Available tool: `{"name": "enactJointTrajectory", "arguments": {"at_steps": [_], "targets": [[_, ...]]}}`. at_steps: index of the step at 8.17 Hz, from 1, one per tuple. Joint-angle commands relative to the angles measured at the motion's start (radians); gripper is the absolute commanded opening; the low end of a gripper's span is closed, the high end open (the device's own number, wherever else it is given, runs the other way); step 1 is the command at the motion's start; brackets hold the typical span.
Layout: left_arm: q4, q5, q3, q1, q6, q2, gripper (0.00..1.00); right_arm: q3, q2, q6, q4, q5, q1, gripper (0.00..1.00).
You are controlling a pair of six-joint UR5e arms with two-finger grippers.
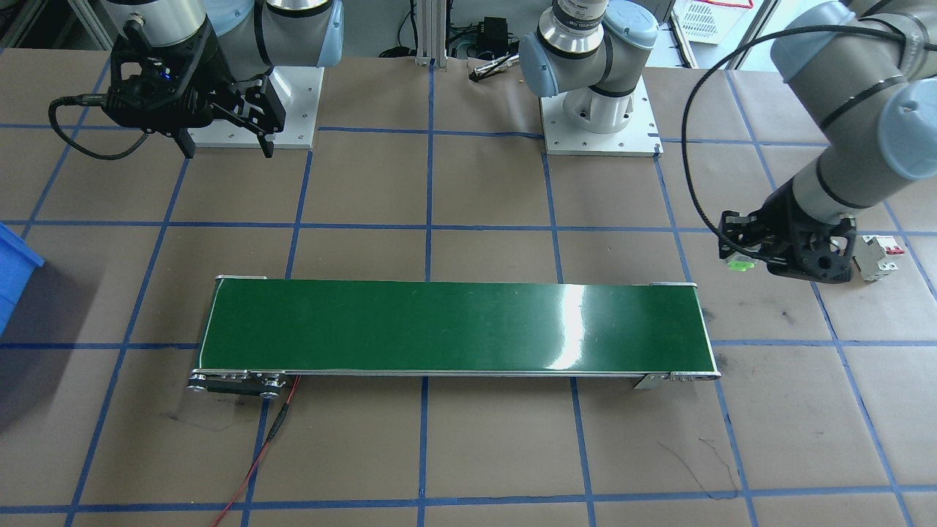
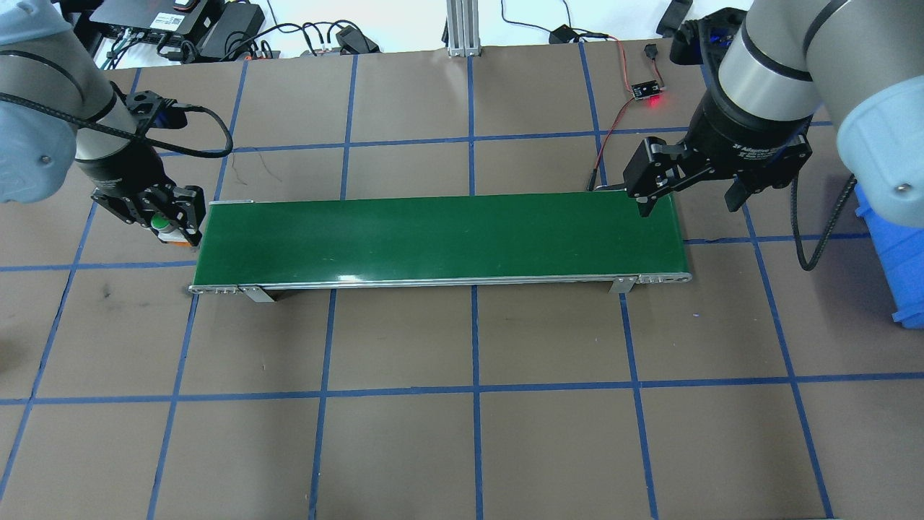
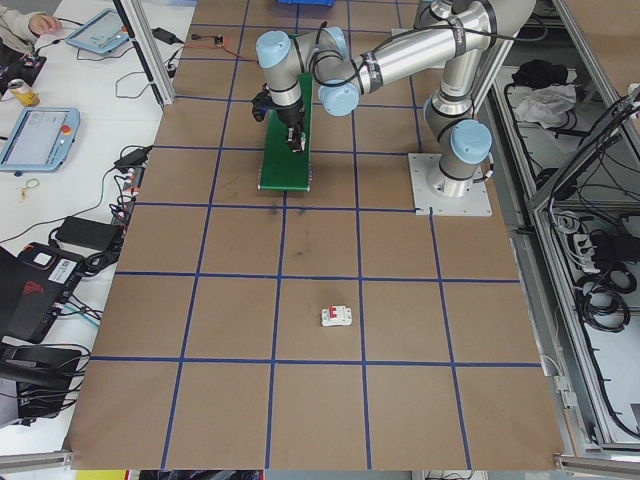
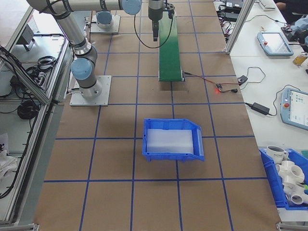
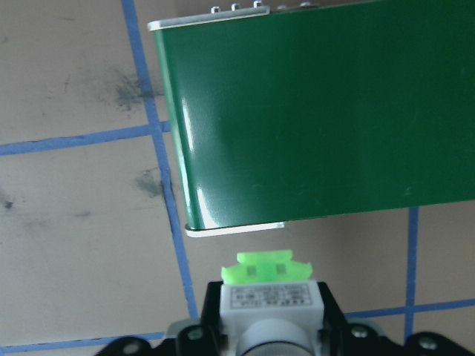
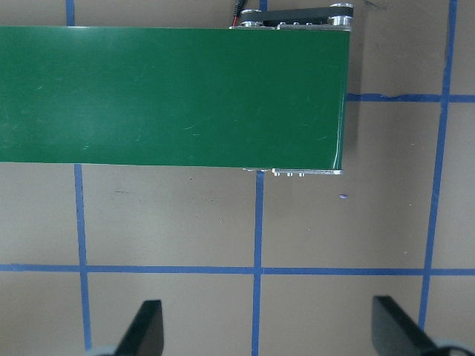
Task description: Move button from left to right
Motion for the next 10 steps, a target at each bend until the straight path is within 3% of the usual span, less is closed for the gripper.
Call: {"name": "enactJointTrajectory", "arguments": {"at_steps": [1,3,5,7,10], "targets": [[0.008,-0.043,-0.003,-0.036,-0.097,-0.029,0.00,-0.001,-0.002,0.000,0.003,-0.012,-0.002,1.00],[0.115,-0.043,-0.001,-0.030,-0.082,-0.096,0.00,-0.001,-0.001,0.000,0.003,-0.012,-0.001,1.00],[0.122,-0.042,0.011,-0.020,-0.044,-0.152,0.00,-0.001,-0.002,0.000,0.005,-0.012,-0.001,1.00],[0.154,-0.040,0.002,-0.017,-0.025,-0.166,0.00,-0.001,-0.004,-0.011,0.003,-0.051,-0.001,1.00],[0.195,-0.042,0.011,-0.017,0.006,-0.221,0.00,0.001,-0.004,-0.020,0.006,-0.050,0.004,1.00]]}}
